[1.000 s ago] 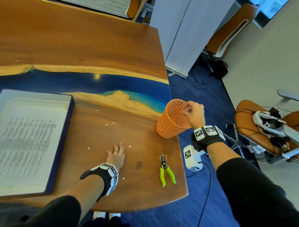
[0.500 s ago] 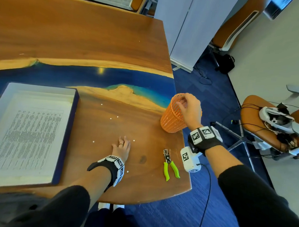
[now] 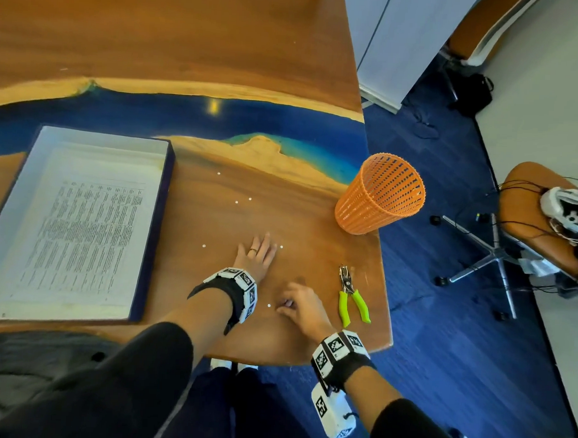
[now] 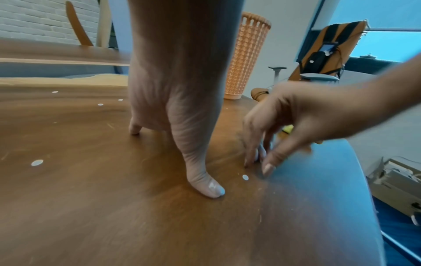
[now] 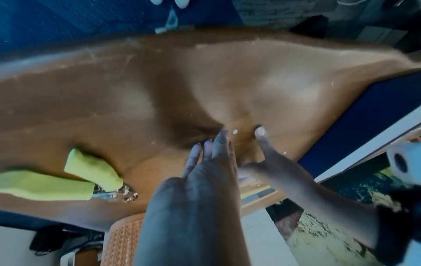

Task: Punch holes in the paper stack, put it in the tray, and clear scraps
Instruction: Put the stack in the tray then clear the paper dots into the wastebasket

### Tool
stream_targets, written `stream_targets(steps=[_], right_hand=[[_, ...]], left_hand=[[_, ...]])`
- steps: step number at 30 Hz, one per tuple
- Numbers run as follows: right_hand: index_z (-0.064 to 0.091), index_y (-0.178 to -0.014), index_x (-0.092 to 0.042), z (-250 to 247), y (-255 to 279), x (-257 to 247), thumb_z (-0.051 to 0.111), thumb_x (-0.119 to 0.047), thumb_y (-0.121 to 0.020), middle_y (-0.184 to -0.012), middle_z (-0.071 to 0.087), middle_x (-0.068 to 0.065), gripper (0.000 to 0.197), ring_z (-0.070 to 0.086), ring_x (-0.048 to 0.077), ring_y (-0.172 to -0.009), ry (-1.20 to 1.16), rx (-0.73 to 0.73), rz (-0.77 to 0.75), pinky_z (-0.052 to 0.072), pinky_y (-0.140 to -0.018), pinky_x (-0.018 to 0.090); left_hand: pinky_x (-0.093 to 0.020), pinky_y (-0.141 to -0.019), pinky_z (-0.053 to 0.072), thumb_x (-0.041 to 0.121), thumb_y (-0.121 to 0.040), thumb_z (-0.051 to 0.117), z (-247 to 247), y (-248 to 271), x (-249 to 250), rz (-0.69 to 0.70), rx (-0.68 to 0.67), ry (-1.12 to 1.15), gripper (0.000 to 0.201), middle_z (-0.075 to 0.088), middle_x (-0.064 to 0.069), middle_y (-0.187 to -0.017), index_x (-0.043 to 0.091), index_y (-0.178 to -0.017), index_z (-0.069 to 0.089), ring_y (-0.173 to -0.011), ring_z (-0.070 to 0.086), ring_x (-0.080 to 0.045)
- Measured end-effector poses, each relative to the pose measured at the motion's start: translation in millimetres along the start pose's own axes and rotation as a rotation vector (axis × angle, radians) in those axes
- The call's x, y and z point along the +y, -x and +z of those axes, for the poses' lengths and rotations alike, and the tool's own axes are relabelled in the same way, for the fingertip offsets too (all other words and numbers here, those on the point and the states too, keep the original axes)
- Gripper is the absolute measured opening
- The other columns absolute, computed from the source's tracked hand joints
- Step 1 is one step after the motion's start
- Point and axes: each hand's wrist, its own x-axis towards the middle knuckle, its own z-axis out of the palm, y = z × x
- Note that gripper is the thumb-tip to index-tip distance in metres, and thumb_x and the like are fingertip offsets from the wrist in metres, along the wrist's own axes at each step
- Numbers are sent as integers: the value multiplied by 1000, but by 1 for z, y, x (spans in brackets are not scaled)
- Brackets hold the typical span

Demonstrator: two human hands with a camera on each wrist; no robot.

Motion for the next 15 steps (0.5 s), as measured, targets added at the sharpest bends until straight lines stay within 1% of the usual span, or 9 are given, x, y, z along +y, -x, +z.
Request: stream_targets(steps=[2,4,9,12,15], right_hand=[[70,-94,-13,8,1,-3,69,-18,-80,-99,62,6,15,61,24,-87,0,23,-14,49,-76,37],[70,-95,-14,13,0,-5,67,-20,-81,-100,62,5,15,62,23,-89,6,29,-20,50,-76,38],[70,-94,-12,15,-1,-9,61,-17,-85,-102,62,5,14,61,25,-94,50,58,-37,50,-75,42],[70,-93,-7,13,0,-12,57,-14,-86,-104,62,8,16,61,28,-97,89,35,-47,50,-77,44],[70,-94,-6,10,-1,-16,55,-10,-87,-107,63,9,17,60,29,-99,107,15,-71,49,-79,43]], left_hand=[[-55,-113,20,24,-92,57,-2,-2,-1,10,-16,36,93,-20,-17,-157,7,-151,-13,-147,-6,-35],[-56,-113,20,25,-89,62,-3,-4,-2,10,-27,57,99,-21,-16,-157,7,-151,-14,-146,-7,-36],[-58,-113,19,24,-90,61,-5,-3,0,8,-42,56,98,-21,-17,-157,6,-150,-15,-146,-9,-37],[-58,-113,19,24,-92,58,-6,-3,1,7,-46,54,95,-21,-18,-156,6,-150,-15,-146,-9,-38],[-58,-113,18,24,-93,57,-6,-4,1,8,-46,48,94,-21,-18,-156,5,-150,-15,-146,-10,-38]])
